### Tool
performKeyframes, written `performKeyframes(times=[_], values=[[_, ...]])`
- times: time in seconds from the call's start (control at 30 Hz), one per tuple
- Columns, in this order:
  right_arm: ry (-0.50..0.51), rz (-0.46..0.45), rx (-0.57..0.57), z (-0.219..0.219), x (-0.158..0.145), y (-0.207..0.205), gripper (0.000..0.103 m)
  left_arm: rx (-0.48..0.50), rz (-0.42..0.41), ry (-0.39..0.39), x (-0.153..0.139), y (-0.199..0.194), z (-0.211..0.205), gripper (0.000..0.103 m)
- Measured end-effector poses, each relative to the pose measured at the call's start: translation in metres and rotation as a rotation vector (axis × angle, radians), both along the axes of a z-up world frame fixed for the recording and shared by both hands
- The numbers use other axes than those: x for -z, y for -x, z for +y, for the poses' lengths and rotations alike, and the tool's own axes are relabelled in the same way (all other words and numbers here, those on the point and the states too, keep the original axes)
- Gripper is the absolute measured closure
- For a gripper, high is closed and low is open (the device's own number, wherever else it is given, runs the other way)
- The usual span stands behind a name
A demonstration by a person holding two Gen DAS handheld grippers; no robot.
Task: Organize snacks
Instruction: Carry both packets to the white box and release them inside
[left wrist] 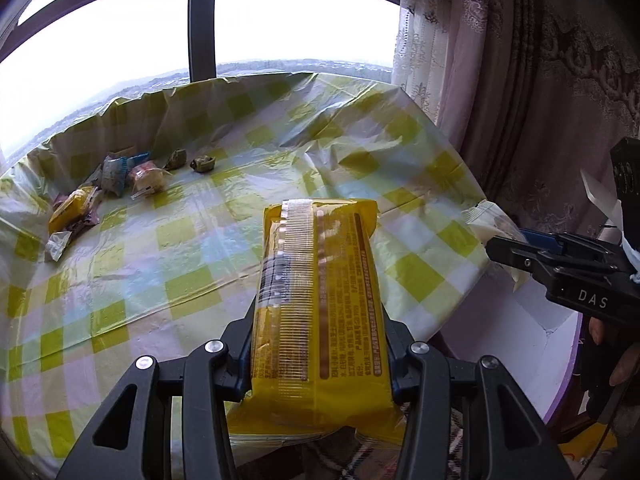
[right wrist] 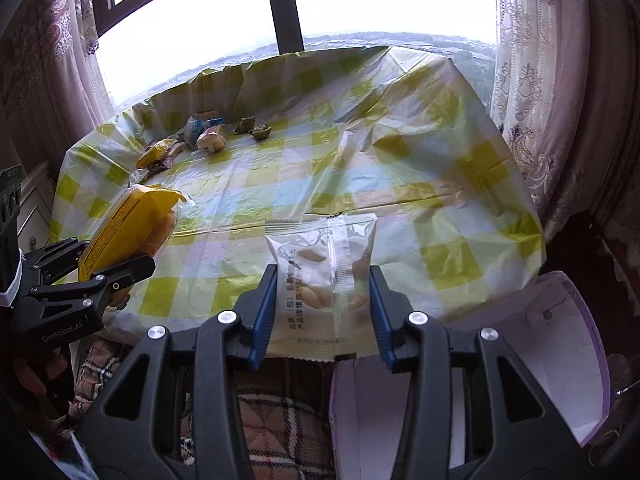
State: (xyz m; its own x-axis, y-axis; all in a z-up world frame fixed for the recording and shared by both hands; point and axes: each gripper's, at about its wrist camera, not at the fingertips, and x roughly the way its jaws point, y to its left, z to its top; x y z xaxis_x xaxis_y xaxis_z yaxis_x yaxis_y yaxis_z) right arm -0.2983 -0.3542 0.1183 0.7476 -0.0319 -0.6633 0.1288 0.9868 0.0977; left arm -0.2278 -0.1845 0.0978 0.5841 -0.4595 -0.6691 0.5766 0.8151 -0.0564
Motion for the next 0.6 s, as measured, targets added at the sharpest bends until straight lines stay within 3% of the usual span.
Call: performKeyframes(times=[0.27, 0.43, 0.6], values=[[-0.029, 0.009, 0.206, -0.073, 0.009, 0.045, 0.056, 0.198, 0.038, 0.013, -0.005, 0.025, -0.078, 0.054], [-0.06, 0.017, 0.319, -0.111, 0.019, 0.071, 0.056, 0.315, 0.043, -0.02, -0.001, 0.044, -0.119, 0.054], [-0.067, 0.034, 0.385, -0.133, 0.026, 0.089, 0.056, 0.395, 0.135, -0.018, 0.013, 0.05, -0.151, 0.054]])
